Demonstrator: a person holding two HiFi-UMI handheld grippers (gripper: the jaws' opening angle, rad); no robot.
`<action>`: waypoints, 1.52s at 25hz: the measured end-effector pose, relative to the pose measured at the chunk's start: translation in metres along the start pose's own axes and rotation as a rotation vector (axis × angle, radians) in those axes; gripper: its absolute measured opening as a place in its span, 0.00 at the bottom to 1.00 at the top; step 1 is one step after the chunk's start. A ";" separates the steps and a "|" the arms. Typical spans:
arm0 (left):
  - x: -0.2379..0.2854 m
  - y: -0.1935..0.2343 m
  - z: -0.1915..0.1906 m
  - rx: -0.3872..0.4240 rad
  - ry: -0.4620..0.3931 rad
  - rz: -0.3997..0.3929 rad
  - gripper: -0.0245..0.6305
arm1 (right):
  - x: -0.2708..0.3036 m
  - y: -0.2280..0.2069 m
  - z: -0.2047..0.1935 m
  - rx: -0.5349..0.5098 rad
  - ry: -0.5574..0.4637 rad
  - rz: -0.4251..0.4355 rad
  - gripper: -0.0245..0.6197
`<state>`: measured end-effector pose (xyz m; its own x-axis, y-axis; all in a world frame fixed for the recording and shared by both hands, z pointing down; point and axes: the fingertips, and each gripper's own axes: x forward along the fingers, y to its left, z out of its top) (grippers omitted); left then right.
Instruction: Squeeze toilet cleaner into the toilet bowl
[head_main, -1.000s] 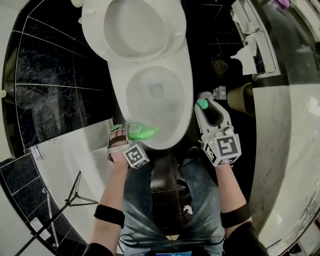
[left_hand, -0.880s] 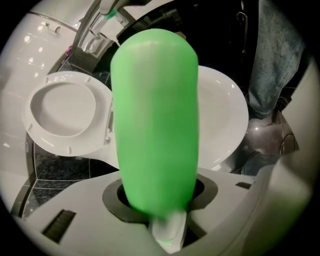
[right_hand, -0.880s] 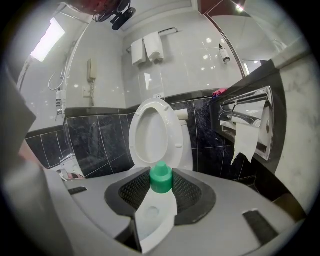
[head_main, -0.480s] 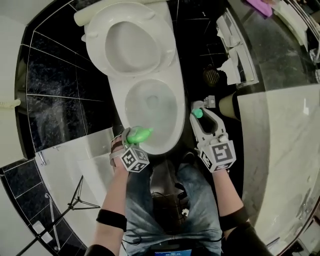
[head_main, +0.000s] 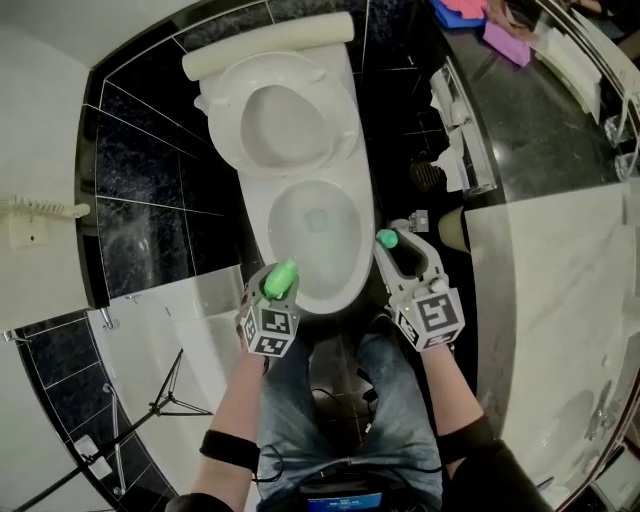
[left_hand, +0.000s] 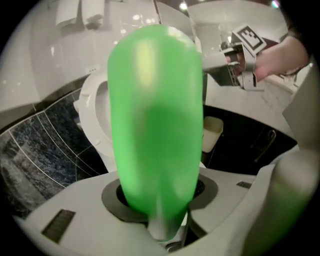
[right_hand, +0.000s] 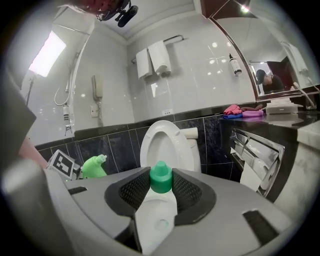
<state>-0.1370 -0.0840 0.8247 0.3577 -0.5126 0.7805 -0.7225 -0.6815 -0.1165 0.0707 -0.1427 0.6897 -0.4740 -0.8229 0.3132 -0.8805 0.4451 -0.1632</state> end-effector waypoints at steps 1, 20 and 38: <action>-0.009 0.000 0.010 -0.044 -0.023 -0.014 0.33 | -0.002 0.003 0.006 -0.004 -0.002 0.008 0.26; -0.216 0.001 0.175 -0.296 -0.271 0.015 0.33 | -0.076 0.062 0.153 -0.037 0.026 0.173 0.26; -0.357 0.010 0.187 -0.278 -0.314 0.074 0.33 | -0.154 0.132 0.204 -0.104 0.086 0.247 0.26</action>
<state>-0.1614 -0.0054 0.4296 0.4309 -0.7185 0.5459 -0.8697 -0.4921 0.0386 0.0266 -0.0288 0.4290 -0.6684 -0.6535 0.3551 -0.7306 0.6663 -0.1491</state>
